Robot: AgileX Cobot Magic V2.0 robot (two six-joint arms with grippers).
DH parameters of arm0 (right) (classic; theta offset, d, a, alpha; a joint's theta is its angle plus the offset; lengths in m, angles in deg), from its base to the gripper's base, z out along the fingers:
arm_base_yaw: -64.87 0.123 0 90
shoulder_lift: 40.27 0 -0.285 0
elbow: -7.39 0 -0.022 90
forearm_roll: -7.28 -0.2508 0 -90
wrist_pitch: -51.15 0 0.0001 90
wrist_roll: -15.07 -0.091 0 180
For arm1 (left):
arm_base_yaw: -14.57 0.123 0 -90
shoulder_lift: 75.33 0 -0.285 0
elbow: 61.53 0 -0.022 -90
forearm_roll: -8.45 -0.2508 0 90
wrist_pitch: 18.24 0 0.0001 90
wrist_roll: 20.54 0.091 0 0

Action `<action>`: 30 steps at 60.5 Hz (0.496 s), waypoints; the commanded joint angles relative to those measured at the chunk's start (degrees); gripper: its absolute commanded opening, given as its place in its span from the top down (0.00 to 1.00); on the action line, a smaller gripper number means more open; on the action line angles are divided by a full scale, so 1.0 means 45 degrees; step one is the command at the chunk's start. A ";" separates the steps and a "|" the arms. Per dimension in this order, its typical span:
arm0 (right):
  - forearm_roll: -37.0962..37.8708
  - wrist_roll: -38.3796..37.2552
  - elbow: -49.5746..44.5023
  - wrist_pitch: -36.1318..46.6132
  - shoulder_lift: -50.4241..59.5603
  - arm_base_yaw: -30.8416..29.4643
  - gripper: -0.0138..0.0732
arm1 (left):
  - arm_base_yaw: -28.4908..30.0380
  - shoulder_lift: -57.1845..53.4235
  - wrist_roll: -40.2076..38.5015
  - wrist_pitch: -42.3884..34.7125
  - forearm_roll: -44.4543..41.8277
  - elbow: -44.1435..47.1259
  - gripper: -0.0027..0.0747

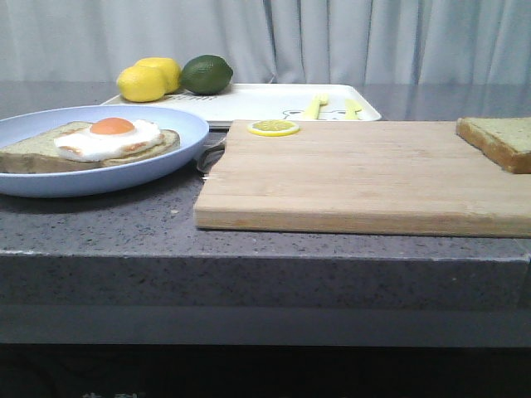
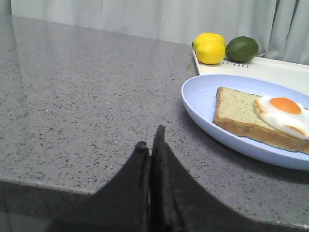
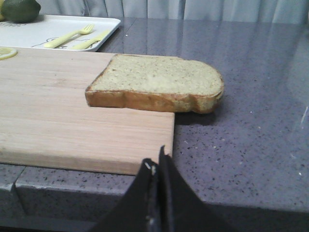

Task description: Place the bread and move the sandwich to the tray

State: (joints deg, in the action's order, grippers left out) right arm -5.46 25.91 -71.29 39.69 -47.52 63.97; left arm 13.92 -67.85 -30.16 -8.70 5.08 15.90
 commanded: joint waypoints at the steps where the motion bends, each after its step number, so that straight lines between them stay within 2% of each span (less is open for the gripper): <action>1: -0.0093 0.0007 0.0036 0.0975 0.0269 -0.0067 0.93 | 0.0029 -0.0283 -0.0101 -0.1017 0.0096 0.0146 0.99; 23: -0.0105 0.0007 0.0036 0.1284 0.0269 -0.0067 0.93 | 0.0029 -0.0283 -0.0101 -0.1062 0.0096 0.0146 0.99; 30: -0.0115 0.0007 0.0047 0.1652 0.0269 -0.0067 0.93 | 0.0029 -0.0283 -0.0101 -0.1649 0.0073 0.0146 0.99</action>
State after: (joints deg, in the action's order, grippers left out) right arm -5.46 25.91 -71.29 40.71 -47.52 63.97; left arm 13.92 -67.85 -30.16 -9.08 5.08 15.90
